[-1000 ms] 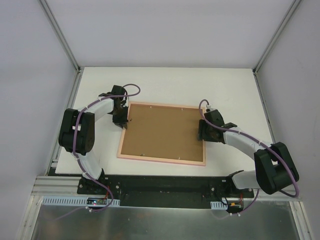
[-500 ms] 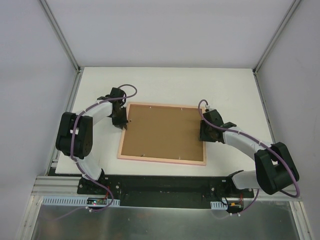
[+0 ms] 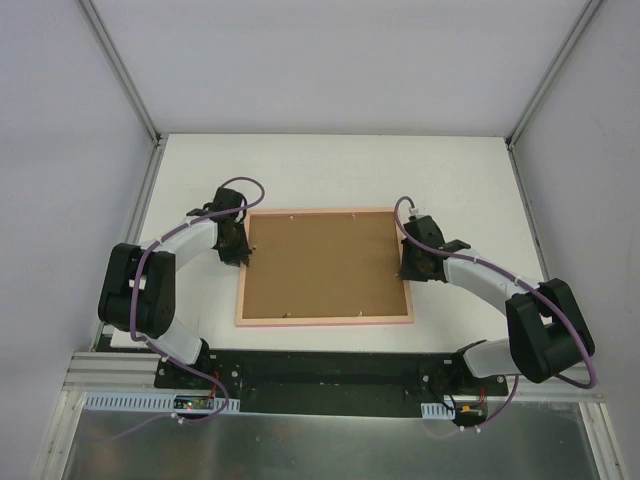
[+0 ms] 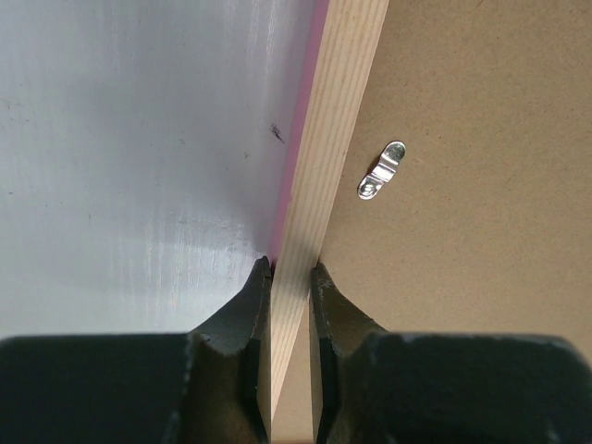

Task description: Put the photo into the frame

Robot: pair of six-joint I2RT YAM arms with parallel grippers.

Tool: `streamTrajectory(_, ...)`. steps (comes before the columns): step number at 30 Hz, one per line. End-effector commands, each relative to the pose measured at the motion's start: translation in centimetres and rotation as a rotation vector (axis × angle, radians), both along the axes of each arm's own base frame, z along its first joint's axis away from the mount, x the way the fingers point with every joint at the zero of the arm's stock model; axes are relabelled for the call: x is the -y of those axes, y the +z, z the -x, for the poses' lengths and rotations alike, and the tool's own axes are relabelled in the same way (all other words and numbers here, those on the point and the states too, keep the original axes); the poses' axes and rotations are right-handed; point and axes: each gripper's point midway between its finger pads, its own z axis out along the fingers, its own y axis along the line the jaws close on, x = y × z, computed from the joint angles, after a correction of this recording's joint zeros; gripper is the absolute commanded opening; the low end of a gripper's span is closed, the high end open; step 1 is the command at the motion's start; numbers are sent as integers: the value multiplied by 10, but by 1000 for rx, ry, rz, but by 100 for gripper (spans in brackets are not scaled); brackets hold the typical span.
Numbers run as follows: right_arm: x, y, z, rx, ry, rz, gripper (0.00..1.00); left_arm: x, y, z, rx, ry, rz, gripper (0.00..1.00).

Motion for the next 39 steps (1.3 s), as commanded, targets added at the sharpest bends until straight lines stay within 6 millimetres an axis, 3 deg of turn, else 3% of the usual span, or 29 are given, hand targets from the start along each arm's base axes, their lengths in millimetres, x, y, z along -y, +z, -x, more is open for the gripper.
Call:
streamTrajectory(1,-6,9,-3,2,0,-12,30,-7,-6,5,-13,116,0,0)
streamTrajectory(5,-4,23,-11,64,-27,-19,52,-5,-9,6,-18,107,6,0)
streamTrajectory(7,-4,27,-17,85,-38,-14,56,-4,-9,6,-16,102,9,0)
streamTrajectory(19,-4,24,-61,121,-116,50,58,-4,-9,8,1,101,14,0)
streamTrajectory(27,-2,14,-56,89,-130,55,52,-4,-6,7,16,107,20,0)
streamTrajectory(39,1,-2,-49,42,-117,76,52,1,-7,7,20,123,56,0)
